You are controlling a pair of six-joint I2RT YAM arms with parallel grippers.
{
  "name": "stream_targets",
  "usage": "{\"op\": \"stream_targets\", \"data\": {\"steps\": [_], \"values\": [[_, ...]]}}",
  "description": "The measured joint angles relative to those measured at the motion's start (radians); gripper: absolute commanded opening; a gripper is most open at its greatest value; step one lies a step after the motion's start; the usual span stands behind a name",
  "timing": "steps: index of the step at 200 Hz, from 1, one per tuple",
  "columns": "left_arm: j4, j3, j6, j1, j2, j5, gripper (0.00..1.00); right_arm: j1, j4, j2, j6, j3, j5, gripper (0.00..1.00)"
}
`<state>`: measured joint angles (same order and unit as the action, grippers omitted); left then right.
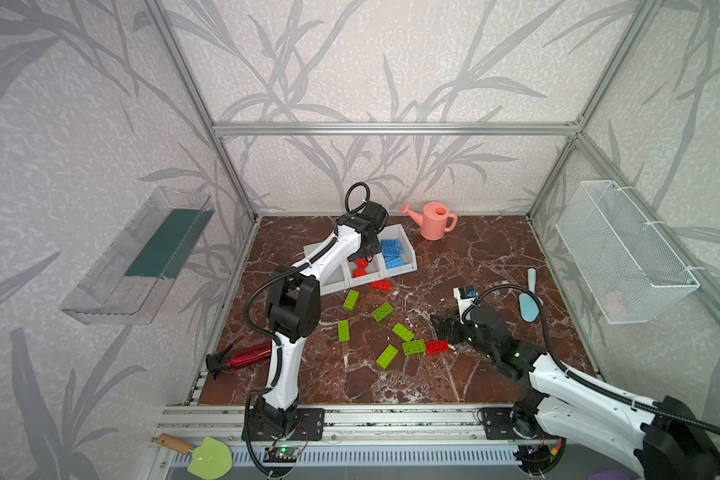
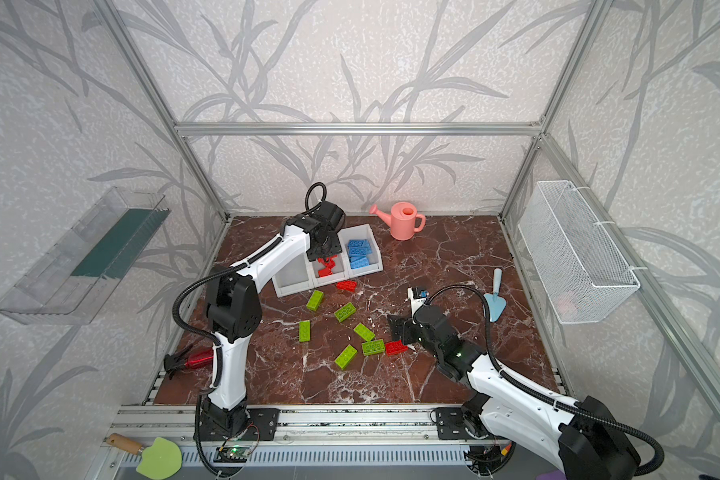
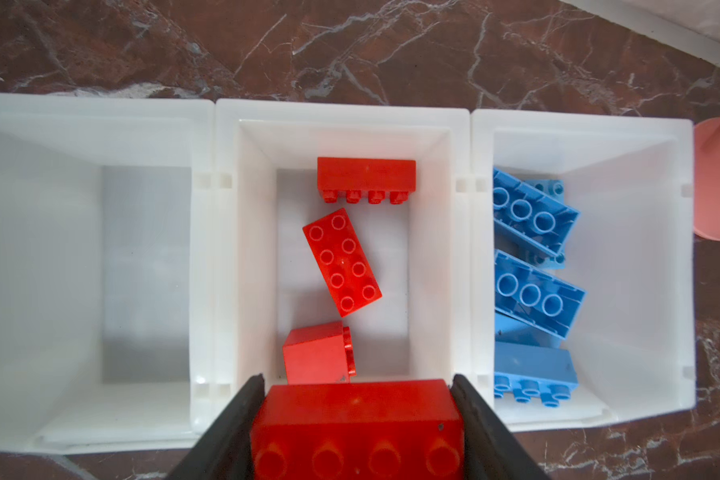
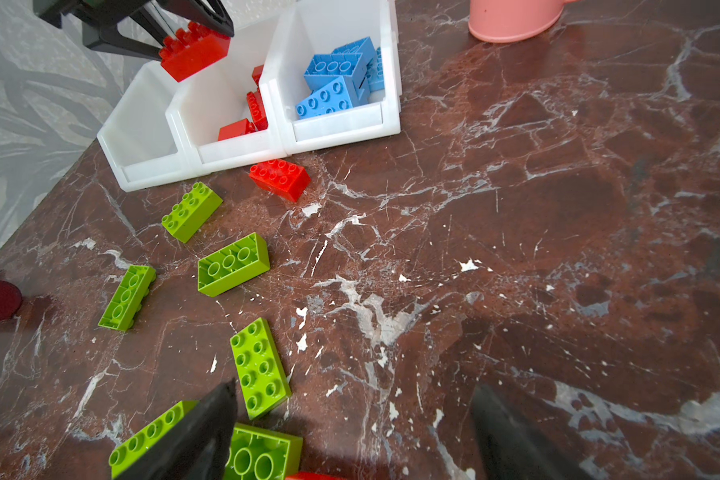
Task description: Sort the legos into containers by color
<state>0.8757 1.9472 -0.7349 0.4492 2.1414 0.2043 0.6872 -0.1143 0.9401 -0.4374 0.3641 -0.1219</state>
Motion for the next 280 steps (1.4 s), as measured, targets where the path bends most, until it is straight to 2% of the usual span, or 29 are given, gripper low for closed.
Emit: {"op": "stream_targets", "data": {"steps": [25, 66, 98, 118, 151, 193, 244, 280], "values": [[0.023, 0.062, 0.013, -0.019, 0.044, -0.002, 0.57, 0.000, -0.003, 0.003, 0.000, 0.000, 0.000, 0.89], [0.040, 0.083, 0.031, -0.031, 0.074, -0.005, 0.79, 0.000, -0.008, 0.003, 0.000, 0.000, 0.000, 0.91], [0.041, 0.076, 0.036, -0.031, 0.068, -0.004, 0.87, 0.000, 0.012, 0.033, 0.000, 0.038, 0.000, 0.94], [0.034, 0.015, 0.035, -0.031, 0.019, -0.004, 0.90, 0.004, 0.037, 0.086, -0.006, 0.095, -0.002, 0.94], [0.014, -0.147, 0.025, -0.027, -0.173, -0.009, 0.92, 0.062, 0.095, 0.215, -0.028, 0.233, -0.055, 0.97], [-0.039, -0.378, 0.018, -0.005, -0.537, -0.018, 0.92, 0.151, 0.183, 0.473, -0.074, 0.503, -0.140, 0.99], [-0.068, -0.689, 0.049, 0.000, -0.956, -0.003, 0.94, 0.195, 0.343, 0.802, -0.250, 0.836, -0.253, 0.99], [-0.045, -0.824, 0.091, -0.001, -1.147, 0.019, 0.95, 0.198, 0.404, 0.988, -0.331, 0.989, -0.283, 0.99]]}}
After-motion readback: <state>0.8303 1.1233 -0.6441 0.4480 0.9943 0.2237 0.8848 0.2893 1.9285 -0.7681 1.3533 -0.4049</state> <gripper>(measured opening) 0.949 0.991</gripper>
